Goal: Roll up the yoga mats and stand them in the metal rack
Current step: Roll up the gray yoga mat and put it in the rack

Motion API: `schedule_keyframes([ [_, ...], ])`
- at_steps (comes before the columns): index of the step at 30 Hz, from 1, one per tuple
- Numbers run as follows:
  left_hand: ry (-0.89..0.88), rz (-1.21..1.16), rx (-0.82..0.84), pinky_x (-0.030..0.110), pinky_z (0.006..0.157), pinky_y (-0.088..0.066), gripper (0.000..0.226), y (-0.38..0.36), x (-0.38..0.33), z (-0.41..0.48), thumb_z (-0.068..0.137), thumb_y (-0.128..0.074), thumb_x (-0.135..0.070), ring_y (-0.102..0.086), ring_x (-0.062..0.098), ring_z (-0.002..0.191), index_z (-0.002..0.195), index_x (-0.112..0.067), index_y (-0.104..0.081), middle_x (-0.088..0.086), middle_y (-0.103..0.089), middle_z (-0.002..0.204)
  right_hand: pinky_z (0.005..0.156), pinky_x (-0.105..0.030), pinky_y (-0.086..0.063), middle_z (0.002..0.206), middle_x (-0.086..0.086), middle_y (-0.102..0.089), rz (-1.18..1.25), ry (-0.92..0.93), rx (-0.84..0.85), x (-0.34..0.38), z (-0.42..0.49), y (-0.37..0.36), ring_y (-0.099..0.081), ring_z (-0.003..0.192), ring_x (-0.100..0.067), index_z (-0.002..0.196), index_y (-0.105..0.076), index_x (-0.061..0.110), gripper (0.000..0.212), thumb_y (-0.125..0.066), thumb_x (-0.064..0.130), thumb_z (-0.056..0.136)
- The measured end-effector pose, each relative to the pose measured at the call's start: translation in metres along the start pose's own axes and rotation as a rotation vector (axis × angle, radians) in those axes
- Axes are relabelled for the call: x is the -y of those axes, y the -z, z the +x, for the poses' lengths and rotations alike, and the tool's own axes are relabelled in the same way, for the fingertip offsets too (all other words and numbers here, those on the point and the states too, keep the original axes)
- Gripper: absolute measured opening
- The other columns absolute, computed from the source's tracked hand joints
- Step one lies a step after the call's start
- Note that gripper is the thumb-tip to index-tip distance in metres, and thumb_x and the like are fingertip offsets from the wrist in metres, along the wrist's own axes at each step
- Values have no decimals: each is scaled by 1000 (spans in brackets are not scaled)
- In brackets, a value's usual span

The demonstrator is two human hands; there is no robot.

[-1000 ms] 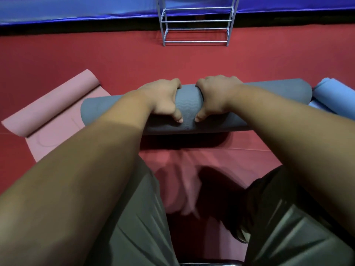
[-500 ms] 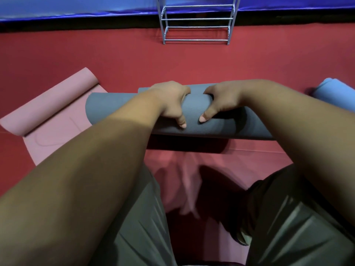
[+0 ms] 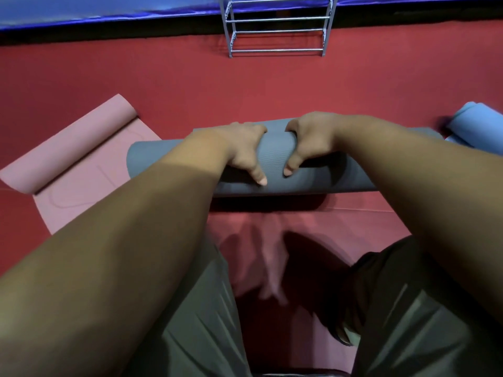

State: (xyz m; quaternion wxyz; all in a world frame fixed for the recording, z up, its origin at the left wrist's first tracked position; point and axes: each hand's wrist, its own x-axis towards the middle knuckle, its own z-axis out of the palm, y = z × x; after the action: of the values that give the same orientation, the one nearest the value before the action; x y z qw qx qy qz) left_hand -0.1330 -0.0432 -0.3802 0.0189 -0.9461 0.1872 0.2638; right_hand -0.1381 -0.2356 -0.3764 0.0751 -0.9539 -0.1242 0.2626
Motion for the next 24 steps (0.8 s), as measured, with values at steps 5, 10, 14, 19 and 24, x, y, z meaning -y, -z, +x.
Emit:
schedule_keyframes([
  [5, -17, 85, -87, 48, 99, -54, 113, 4, -4, 0, 44, -97, -71, -62, 33, 117, 131, -22, -45, 0, -61, 126, 90, -38, -55, 108, 2, -72, 69, -7, 35, -6, 1, 3, -68, 100, -27, 118, -66, 21, 83, -94, 67, 56],
  [10, -17, 25, -52, 44, 93, -57, 99, 10, 4, -3, 48, -95, -70, -62, 28, 102, 128, -27, -55, -5, -63, 114, 115, -48, -46, 155, -6, -53, 0, -19, 114, 4, 1, 2, -55, 137, -32, 161, -33, 18, 140, -94, 75, 49],
  [14, -1, -6, -16, 41, 96, -56, 102, 6, 5, 2, 49, -96, -69, -64, 29, 106, 132, -22, -58, 0, -68, 121, 97, -42, -55, 131, -9, -67, -100, 3, 32, 12, 2, -9, -65, 114, -34, 140, -49, 14, 116, -99, 65, 48],
  [19, -14, -65, -9, 38, 105, -50, 118, 0, 3, 6, 57, -97, -63, -60, 28, 122, 153, -22, -43, 2, -60, 141, 78, -36, -54, 102, -1, -69, -70, 28, -8, 4, -2, -10, -66, 94, -29, 114, -58, 22, 80, -95, 64, 56],
  [24, -71, 86, -97, 51, 109, -47, 131, 2, 0, 5, 44, -93, -77, -51, 30, 133, 153, -31, -37, 0, -50, 142, 84, -38, -58, 100, 4, -71, 32, 28, -19, -13, -6, -6, -68, 93, -24, 111, -65, 26, 71, -90, 67, 59],
])
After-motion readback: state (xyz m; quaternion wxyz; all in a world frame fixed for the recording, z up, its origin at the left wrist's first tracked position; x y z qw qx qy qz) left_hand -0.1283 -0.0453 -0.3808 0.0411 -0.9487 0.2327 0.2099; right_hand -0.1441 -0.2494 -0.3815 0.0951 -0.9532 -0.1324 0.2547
